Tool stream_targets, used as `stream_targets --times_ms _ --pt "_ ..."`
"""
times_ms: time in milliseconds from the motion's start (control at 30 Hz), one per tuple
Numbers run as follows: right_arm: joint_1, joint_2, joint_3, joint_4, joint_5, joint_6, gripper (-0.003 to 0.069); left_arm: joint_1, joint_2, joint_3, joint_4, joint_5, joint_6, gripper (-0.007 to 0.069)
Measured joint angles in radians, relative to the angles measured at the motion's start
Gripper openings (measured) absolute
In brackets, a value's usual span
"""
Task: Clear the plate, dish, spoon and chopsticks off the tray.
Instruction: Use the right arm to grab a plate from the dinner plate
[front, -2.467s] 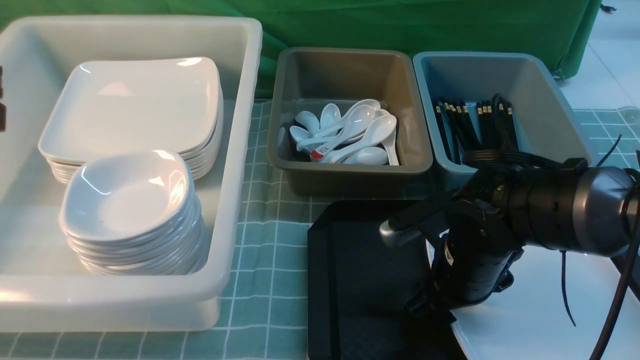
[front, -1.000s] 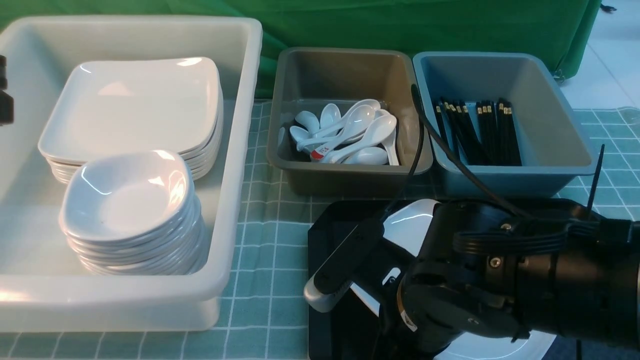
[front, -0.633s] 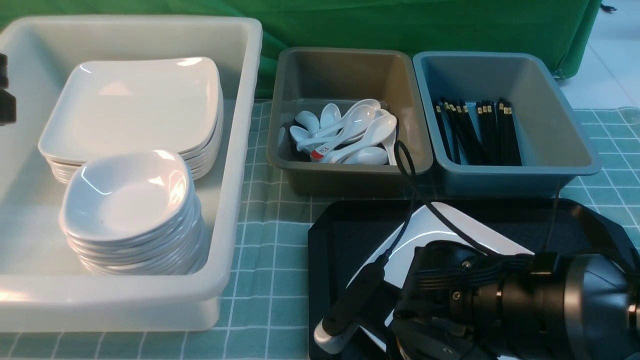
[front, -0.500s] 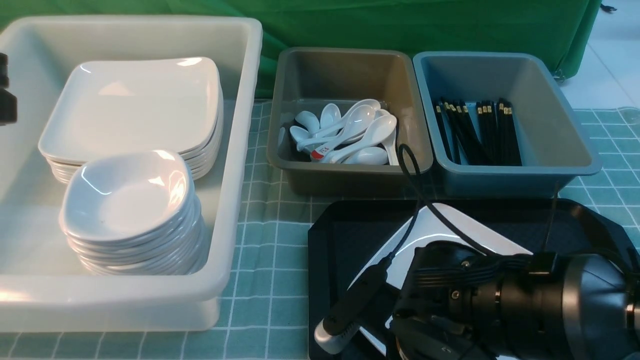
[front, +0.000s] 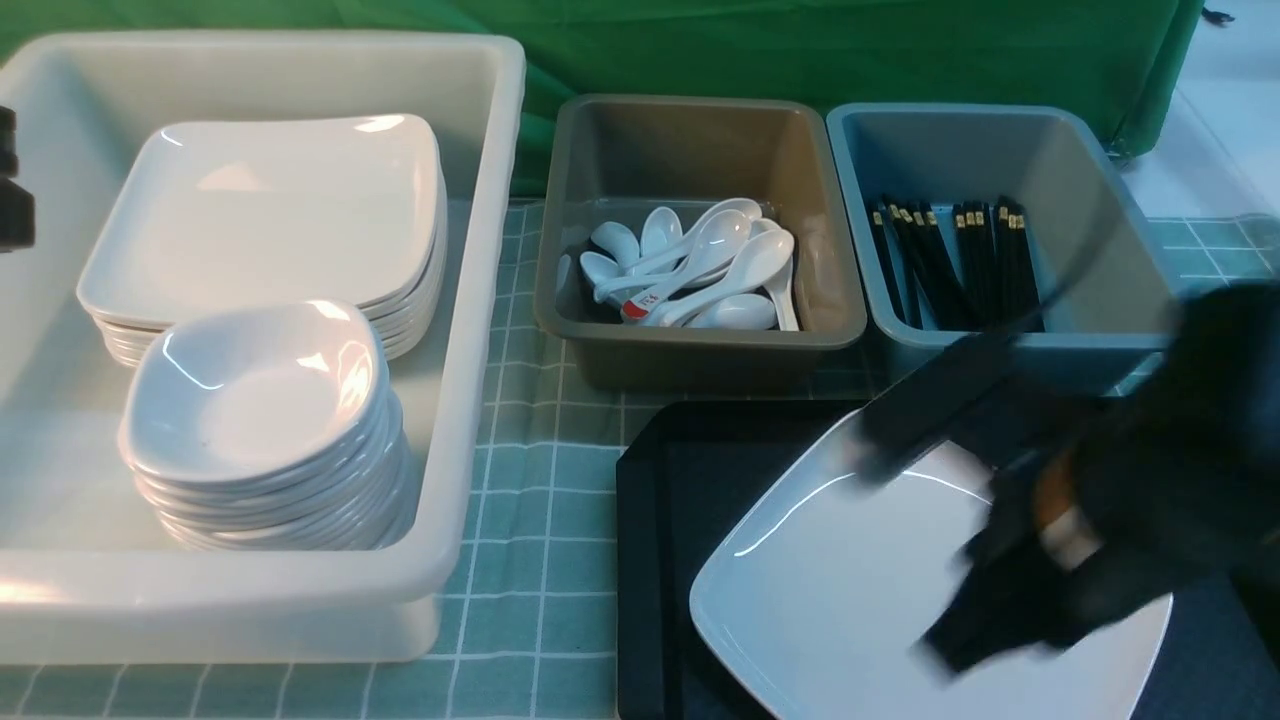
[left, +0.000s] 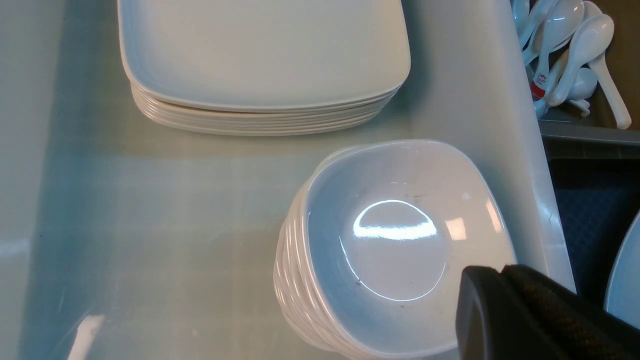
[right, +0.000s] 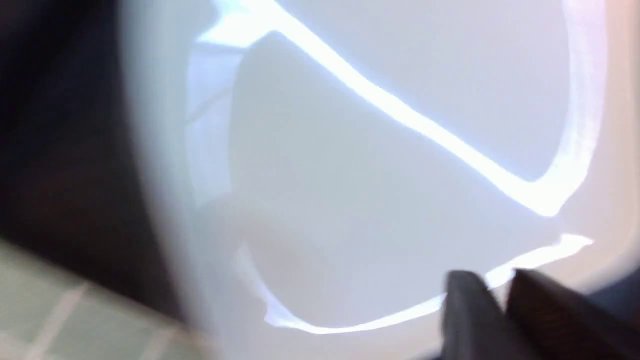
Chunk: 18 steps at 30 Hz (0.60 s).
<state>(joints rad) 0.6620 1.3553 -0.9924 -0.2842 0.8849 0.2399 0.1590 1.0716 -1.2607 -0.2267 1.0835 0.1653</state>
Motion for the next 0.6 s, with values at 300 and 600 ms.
stream_targets --times_ms 300,600 --pt "-0.739 0.111 0.0 0.563 0.014 -0.496 0.0148 0.0 0.0 0.0 -0.06 0.011 0.037 0.0008" --pt "-0.892 0.318 0.0 0.659 -0.104 -0.586 0.0406 0.0 0.0 0.0 -0.065 0.011 0.045 0.0008"
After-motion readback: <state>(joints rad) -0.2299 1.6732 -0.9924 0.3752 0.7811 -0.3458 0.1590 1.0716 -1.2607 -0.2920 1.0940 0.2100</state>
